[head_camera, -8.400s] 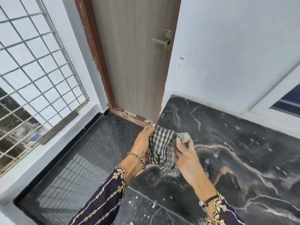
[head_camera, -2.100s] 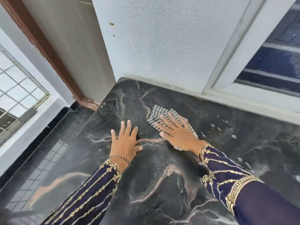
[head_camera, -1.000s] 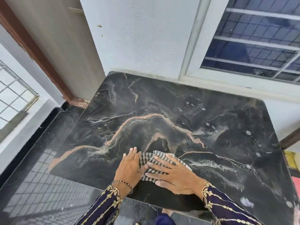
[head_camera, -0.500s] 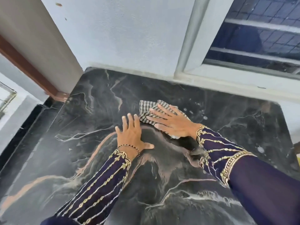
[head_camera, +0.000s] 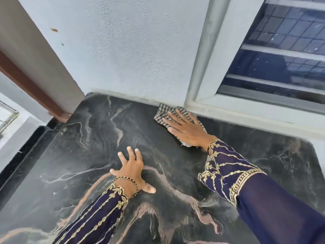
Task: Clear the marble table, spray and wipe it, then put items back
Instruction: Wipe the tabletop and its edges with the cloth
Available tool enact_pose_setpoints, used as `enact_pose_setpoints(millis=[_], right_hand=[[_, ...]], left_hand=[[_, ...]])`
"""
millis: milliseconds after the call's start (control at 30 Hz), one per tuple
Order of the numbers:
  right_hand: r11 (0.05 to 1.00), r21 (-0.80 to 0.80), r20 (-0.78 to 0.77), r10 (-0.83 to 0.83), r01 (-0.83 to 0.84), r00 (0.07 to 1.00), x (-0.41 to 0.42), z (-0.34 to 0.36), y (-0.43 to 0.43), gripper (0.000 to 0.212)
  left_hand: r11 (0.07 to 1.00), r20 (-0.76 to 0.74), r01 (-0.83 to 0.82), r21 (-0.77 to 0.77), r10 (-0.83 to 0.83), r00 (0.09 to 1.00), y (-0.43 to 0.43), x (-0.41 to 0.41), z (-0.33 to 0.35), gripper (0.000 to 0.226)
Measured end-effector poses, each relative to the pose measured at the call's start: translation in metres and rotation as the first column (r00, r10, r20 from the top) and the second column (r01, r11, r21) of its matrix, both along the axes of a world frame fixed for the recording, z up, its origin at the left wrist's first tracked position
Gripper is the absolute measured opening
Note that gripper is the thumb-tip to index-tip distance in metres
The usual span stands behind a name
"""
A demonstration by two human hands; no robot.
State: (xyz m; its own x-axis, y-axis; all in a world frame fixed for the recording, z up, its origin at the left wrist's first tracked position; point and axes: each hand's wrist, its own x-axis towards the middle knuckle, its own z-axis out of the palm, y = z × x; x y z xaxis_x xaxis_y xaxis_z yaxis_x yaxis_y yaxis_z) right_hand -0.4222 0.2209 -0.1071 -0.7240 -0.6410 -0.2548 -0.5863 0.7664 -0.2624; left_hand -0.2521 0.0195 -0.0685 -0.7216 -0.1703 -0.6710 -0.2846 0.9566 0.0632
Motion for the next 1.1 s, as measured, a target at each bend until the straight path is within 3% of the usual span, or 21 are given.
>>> enact_pose_setpoints(millis=[167, 300, 433, 567, 667, 800, 933, 1100], right_hand=[[0.991, 0.062, -0.037, -0.114, 0.116, 0.993, 0.008, -0.003, 0.069, 0.054], [0.982, 0.030, 0.011, -0.188, 0.187, 0.982, 0.029, -0.001, 0.060, 0.051], [0.990, 0.035, -0.001, -0.133, 0.133, 0.991, 0.081, -0.005, 0.050, 0.050], [0.996, 0.044, -0.069, -0.071, 0.075, 0.995, 0.150, -0.007, 0.041, 0.051], [0.999, 0.030, -0.103, -0.022, 0.025, 0.994, 0.208, -0.009, 0.036, 0.055], [0.998, 0.023, -0.142, 0.054, -0.051, 0.988, 0.292, -0.013, 0.029, 0.056], [0.993, 0.009, -0.203, 0.119, -0.119, 0.972, 0.375, -0.010, 0.022, 0.054], [0.982, -0.046, -0.231, 0.168, -0.183, 0.958, 0.449, -0.003, 0.024, 0.049]], left_hand=[[1.000, 0.007, -0.004, -0.001, 0.004, 1.000, 0.000, -0.001, -0.001, 0.147], [0.999, -0.019, -0.031, 0.023, 0.031, 0.999, 0.000, 0.003, -0.001, 0.147], [0.997, -0.093, -0.043, 0.063, 0.048, 0.994, -0.001, 0.012, 0.004, 0.143], [0.989, -0.336, 0.131, -0.071, -0.147, 0.930, 0.006, 0.062, 0.005, 0.098], [0.987, -0.407, 0.162, 0.005, -0.146, 0.902, 0.024, 0.125, 0.001, 0.077], [0.985, -0.415, 0.112, 0.135, -0.046, 0.908, 0.033, 0.200, 0.004, 0.080], [0.985, -0.419, 0.132, 0.107, -0.075, 0.905, 0.026, 0.260, 0.005, 0.115], [0.986, -0.338, 0.082, 0.148, -0.027, 0.941, 0.027, 0.305, 0.014, 0.088]])
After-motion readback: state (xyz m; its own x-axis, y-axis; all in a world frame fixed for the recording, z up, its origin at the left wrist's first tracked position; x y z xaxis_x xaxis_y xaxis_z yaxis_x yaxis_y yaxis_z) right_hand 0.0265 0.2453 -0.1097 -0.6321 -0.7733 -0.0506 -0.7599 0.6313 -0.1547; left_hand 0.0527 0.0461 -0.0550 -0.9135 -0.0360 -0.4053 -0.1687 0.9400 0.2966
